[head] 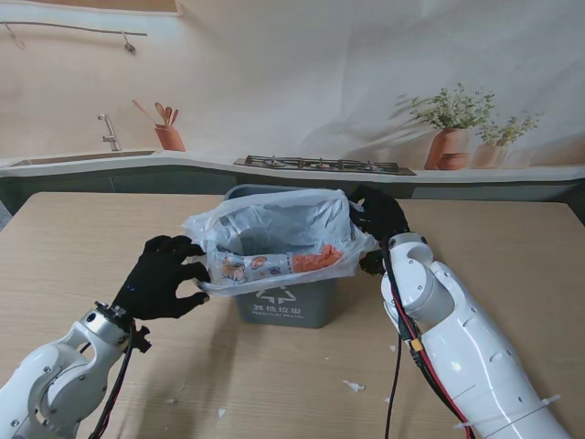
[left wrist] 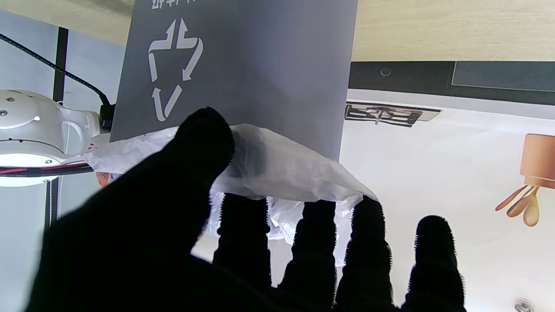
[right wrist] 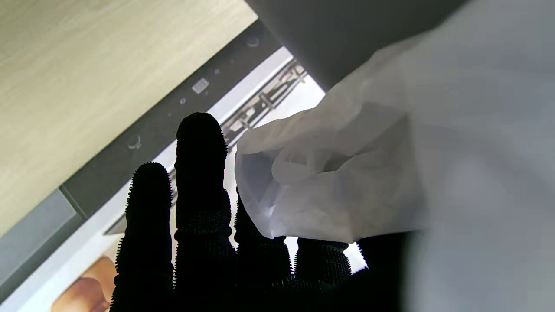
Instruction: Fit the garbage bag over the bin
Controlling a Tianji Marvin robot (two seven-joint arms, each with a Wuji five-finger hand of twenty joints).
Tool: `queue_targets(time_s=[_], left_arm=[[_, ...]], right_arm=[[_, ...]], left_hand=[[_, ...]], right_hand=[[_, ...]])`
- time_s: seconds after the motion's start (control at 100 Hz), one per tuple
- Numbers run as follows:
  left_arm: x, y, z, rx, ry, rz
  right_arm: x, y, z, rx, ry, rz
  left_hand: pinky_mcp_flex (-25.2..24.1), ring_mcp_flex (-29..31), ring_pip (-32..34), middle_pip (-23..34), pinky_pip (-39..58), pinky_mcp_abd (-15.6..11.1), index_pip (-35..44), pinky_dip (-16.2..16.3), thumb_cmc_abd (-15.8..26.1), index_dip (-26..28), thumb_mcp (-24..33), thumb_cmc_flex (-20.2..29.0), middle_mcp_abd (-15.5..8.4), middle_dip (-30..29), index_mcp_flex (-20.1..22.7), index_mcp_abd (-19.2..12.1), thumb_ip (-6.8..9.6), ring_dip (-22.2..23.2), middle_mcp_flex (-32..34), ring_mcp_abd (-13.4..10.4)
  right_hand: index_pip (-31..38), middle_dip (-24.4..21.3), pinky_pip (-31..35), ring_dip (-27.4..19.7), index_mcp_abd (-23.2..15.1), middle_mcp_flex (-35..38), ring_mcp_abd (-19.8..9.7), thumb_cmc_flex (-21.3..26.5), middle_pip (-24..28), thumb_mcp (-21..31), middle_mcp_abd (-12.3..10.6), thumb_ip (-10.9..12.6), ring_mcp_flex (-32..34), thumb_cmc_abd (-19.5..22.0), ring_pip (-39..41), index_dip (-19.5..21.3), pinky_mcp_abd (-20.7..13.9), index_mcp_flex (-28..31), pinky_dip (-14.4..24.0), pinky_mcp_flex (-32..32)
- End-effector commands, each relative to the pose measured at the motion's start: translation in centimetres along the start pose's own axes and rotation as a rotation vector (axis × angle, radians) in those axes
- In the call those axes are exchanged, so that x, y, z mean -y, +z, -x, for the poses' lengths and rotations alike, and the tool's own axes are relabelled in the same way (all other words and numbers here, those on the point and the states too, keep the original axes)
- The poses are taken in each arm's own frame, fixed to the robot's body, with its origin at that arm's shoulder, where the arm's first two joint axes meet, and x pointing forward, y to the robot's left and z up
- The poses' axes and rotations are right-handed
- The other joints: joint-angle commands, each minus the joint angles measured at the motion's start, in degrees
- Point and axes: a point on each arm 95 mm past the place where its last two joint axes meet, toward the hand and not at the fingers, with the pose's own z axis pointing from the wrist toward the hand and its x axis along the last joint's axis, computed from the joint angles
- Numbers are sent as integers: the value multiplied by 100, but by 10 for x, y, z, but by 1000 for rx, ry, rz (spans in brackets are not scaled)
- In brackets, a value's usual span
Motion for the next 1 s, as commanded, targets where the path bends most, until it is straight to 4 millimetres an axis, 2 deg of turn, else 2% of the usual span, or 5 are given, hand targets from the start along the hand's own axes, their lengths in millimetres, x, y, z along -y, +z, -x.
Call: queue_targets(time_s=[0.0,0.39,0.54,0.89,0.99], left_arm=[[-4,-1,-1,0,-4,22],[-4,-1,0,-3,-4,20],[-5,0,-1,-8,-8,21],[-5,0,-1,-13,-7,23],[-6,0,-2,-13,-8,24]], right_arm=[[11,-4,10,30,1,-31],[18,0,12,54,1,-77],[15,-1,13,34,-18,-95],[18,-3,38,-53,-72,-139],[19,-3,41,-45,-74,-154]], left_hand=[[-96,-24,74,-86,15,180,279,-22,30,108,137,52,244,-50,271,-57,-329,84,-131,166],[-97,-37,71,-89,3,182,270,-28,25,106,132,56,215,-51,268,-76,-327,85,-153,148],[-96,-58,72,-82,1,182,270,-28,38,115,119,44,200,-47,257,-111,-326,88,-181,130],[-102,-78,55,-126,-30,191,187,-44,-24,89,82,-6,282,-73,307,-522,-332,79,-192,172],[-98,-72,54,-133,-38,191,183,-48,-30,94,79,-7,285,-77,312,-526,-330,78,-189,171]], right_hand=[[44,-16,221,-38,63,297,103,203,141,262,142,-66,220,70,15,-94,62,245,89,40],[-114,292,165,-15,210,198,164,-154,14,5,185,-77,99,231,73,-196,19,199,66,-78],[-326,573,34,85,642,-777,129,-328,-115,-134,182,-23,-645,392,38,-334,-166,-611,20,-483],[-536,118,-141,145,786,-1274,99,15,-169,413,198,-14,-991,174,-144,-453,-195,-883,-80,-604],[-910,137,-284,66,952,-1541,110,-303,-467,448,173,187,-1205,292,-399,-575,-208,-923,-162,-727]])
